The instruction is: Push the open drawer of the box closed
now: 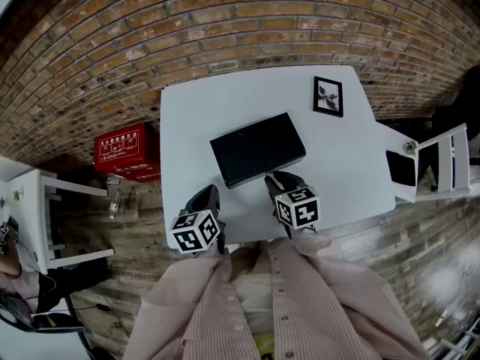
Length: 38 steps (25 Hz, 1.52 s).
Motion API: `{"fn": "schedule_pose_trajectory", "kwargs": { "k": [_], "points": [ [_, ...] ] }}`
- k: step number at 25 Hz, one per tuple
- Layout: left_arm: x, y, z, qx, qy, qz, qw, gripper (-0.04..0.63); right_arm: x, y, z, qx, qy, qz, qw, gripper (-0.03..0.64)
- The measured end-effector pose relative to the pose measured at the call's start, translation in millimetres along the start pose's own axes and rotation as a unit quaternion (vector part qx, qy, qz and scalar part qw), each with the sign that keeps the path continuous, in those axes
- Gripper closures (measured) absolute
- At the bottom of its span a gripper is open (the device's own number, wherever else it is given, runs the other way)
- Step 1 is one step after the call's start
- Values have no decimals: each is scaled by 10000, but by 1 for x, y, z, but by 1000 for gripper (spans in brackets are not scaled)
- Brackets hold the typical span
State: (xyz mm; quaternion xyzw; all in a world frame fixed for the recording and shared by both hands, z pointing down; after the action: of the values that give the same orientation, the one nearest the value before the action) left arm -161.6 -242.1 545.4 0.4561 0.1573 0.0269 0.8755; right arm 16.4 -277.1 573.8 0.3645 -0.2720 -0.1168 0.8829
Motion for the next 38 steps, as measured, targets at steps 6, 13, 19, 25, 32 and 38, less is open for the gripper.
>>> {"fn": "schedule_pose_trajectory", "kwargs": {
  "k": [6,13,19,25,32,38],
  "points": [
    [16,-21,-17,501,116,523,9973,600,1,-9,-21,458,-62,-126,9989,542],
    [32,-36,-30,885,275,960,9911,600,-3,-20,-46,877,-236,-180,9957,614],
    [41,-51,-44,1146,294,1152,9863,600,-9,-35,-70,1261,-618,7,9901,614],
    [46,-69,-57,1425,306,1249,9814,600,-12,-54,-93,1636,-822,-3,9831,614],
    [49,-89,-75,1663,294,1246,9777,600,-16,-79,-123,2063,-891,-176,9743,614],
    [47,-105,-87,1883,159,1372,9724,600,-16,-98,-146,2415,-826,-331,9663,614]
  ]
}}
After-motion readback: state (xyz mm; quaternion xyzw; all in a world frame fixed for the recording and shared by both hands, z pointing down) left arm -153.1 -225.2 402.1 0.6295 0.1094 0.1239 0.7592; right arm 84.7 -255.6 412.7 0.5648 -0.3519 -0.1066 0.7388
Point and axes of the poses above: the fingertips, and each gripper's own axes: z forward along the fingers, x to its right, y out of its underside, the point moved 2 cm from there along -z, backward along the fingers, and after that the axes turned 9 degrees about z, right-handed, at the moved point
